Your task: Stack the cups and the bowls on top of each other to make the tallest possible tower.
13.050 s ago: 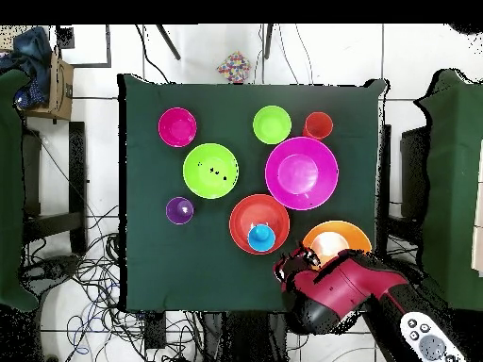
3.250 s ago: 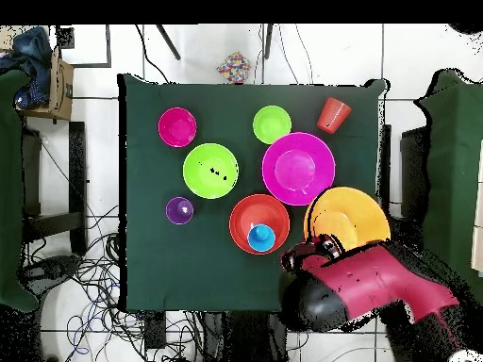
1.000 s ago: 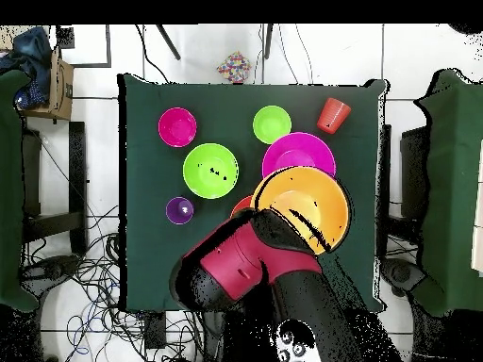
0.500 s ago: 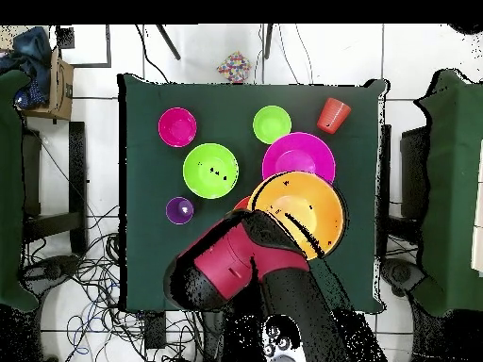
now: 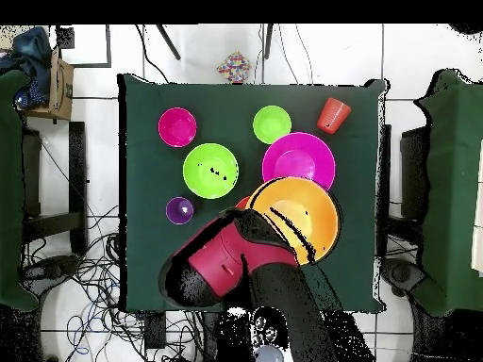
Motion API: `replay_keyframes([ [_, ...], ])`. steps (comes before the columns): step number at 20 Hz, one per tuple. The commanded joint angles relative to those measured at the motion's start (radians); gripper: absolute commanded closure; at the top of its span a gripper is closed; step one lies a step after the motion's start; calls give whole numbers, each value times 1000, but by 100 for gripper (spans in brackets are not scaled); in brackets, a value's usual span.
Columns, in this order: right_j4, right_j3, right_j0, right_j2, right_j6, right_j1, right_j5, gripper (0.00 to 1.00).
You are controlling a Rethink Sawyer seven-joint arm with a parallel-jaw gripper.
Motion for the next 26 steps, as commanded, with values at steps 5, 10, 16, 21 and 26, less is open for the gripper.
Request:
replay_keyframes([
  [5, 21, -54, 61, -83, 189, 75, -28, 100],
  [10, 23, -59, 87, -109, 203, 88, -47, 100],
  [16, 42, -66, 115, -128, 203, 89, -47, 100],
  [21, 67, -82, 129, -142, 186, 93, -40, 100],
  [26, 109, -84, 137, -149, 163, 77, -26, 100],
])
